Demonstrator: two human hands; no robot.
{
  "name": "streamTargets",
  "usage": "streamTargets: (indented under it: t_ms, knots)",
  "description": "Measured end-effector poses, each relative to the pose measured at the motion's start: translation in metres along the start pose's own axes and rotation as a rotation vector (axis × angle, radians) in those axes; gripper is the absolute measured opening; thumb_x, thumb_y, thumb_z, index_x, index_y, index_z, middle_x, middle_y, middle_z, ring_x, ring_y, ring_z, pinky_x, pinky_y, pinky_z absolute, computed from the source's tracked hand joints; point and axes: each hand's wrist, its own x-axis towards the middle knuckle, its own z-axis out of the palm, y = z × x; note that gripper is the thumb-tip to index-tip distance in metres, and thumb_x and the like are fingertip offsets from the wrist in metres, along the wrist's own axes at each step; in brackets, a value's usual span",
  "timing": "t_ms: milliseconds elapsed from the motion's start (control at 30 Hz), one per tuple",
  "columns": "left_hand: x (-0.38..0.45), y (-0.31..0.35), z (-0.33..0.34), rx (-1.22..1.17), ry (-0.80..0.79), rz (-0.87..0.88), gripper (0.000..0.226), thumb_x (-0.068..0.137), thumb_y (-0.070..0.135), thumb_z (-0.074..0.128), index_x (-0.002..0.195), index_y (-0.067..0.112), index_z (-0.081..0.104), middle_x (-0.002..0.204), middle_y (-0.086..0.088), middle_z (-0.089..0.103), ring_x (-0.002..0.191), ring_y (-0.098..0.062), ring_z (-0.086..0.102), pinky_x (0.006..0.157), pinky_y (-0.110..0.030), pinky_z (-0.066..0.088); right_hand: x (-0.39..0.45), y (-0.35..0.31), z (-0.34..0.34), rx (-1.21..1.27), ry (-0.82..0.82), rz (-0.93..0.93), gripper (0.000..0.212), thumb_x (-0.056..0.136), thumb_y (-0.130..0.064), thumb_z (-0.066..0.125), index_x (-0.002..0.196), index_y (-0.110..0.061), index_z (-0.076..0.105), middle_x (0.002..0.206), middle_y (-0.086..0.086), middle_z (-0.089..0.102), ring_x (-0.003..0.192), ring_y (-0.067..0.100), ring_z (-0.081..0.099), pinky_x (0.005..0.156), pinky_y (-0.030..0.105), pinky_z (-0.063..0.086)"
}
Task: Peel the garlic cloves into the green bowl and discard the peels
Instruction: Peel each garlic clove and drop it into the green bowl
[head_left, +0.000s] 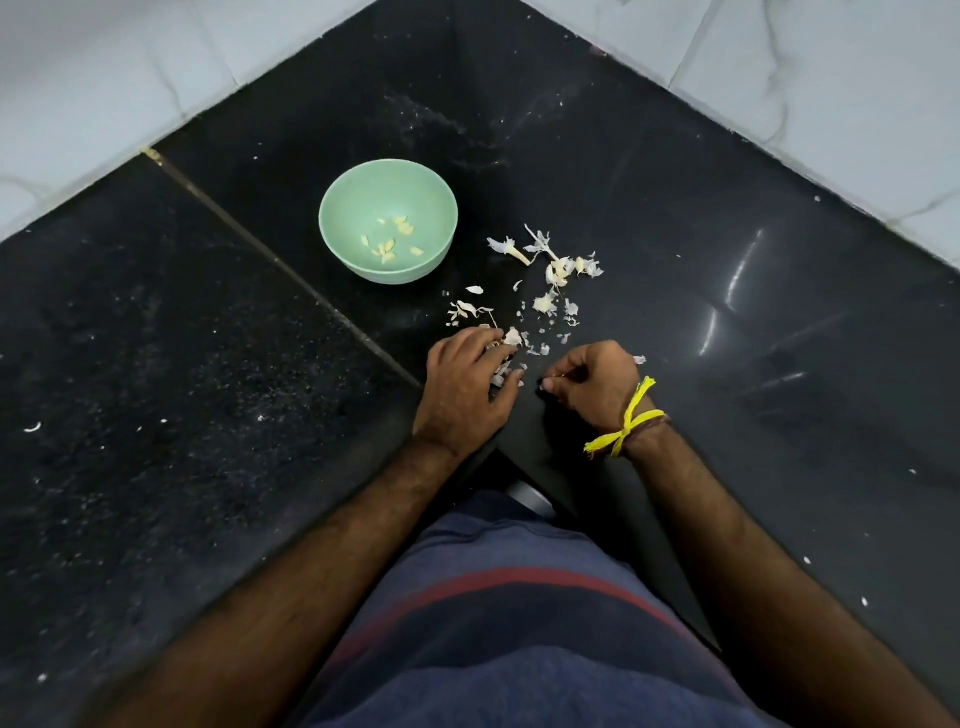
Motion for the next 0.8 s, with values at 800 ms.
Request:
streamTargets:
  t_ms: [800]
  knots:
    - [0.0,-0.001,0.001,0.021,-0.008,0.009,0.028,0.089,0.027,0.068,0.114,0.016,0.071,0.128,-0.002,0.066,0.125,-0.023,0.055,0.104,-0.041,0.036,-0.006,-0.026,0.023,-0.413,0.026,-0.001,0.018,0.082,-0.007,0.06,0.099,-0.004,0.057,0.106,0.019,0.063,0.098,0.037,0.06,0.08,0.037,0.048]
